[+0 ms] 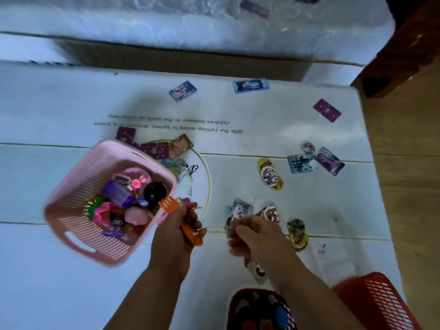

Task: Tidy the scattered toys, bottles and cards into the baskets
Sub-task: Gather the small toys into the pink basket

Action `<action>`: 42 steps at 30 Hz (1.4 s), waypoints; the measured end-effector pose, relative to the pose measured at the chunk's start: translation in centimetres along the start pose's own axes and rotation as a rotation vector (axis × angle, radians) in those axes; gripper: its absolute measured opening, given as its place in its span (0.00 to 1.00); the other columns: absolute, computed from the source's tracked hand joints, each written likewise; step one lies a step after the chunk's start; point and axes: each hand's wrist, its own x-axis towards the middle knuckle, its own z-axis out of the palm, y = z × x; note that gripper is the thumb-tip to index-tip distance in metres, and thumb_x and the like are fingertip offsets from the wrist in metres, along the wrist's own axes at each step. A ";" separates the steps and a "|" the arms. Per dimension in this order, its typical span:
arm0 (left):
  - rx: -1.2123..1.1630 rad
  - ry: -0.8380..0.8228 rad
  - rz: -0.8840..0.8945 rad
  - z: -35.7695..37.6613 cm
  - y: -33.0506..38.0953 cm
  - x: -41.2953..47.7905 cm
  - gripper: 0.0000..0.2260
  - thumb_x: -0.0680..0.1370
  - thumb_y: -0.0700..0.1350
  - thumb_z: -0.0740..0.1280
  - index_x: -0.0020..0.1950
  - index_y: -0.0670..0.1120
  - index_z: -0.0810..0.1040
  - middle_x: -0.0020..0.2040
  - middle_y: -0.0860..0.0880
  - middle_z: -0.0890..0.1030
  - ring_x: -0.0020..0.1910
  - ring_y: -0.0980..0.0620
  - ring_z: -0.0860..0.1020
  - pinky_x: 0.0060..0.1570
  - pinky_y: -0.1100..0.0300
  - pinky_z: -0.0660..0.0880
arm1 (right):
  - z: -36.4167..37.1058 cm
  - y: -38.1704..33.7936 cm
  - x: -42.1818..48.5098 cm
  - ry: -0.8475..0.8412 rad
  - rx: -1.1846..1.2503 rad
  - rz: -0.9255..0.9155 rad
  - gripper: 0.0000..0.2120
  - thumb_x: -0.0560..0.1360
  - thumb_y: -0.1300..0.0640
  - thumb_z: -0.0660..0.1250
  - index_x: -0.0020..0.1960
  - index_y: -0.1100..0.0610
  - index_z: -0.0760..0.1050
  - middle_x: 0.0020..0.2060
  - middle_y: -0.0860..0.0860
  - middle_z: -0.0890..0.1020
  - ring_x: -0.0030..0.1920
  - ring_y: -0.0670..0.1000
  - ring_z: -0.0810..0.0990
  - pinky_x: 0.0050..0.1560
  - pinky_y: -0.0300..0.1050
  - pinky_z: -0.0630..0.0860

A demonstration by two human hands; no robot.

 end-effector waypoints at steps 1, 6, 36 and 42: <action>0.016 0.075 0.087 -1.4 1.3 0.5 0.09 0.81 0.41 0.61 0.45 0.44 0.80 0.30 0.50 0.75 0.28 0.54 0.73 0.29 0.61 0.74 | 1.5 0.1 0.6 -0.021 -0.015 0.028 0.07 0.79 0.68 0.61 0.46 0.63 0.77 0.37 0.59 0.80 0.34 0.51 0.79 0.35 0.43 0.81; 0.527 0.320 0.440 -6.9 6.4 2.3 0.08 0.80 0.43 0.63 0.46 0.42 0.79 0.39 0.45 0.80 0.42 0.42 0.76 0.42 0.53 0.69 | 7.6 0.9 2.7 -0.104 -0.229 0.078 0.08 0.78 0.65 0.64 0.41 0.59 0.76 0.34 0.56 0.79 0.30 0.49 0.77 0.34 0.44 0.77; 0.367 0.261 0.010 -7.9 6.9 -7.4 0.12 0.75 0.30 0.60 0.54 0.39 0.78 0.49 0.40 0.82 0.46 0.42 0.82 0.38 0.54 0.80 | 0.7 -1.6 -9.0 0.249 -0.189 -0.087 0.07 0.80 0.60 0.62 0.51 0.61 0.78 0.41 0.57 0.83 0.40 0.54 0.81 0.45 0.52 0.81; 0.471 0.240 0.042 -3.6 2.0 -13.5 0.08 0.74 0.29 0.62 0.44 0.40 0.77 0.40 0.43 0.82 0.38 0.46 0.82 0.26 0.59 0.78 | -7.0 -1.8 -11.7 0.143 -0.226 -0.160 0.12 0.79 0.47 0.63 0.56 0.53 0.75 0.47 0.51 0.82 0.44 0.52 0.85 0.38 0.46 0.80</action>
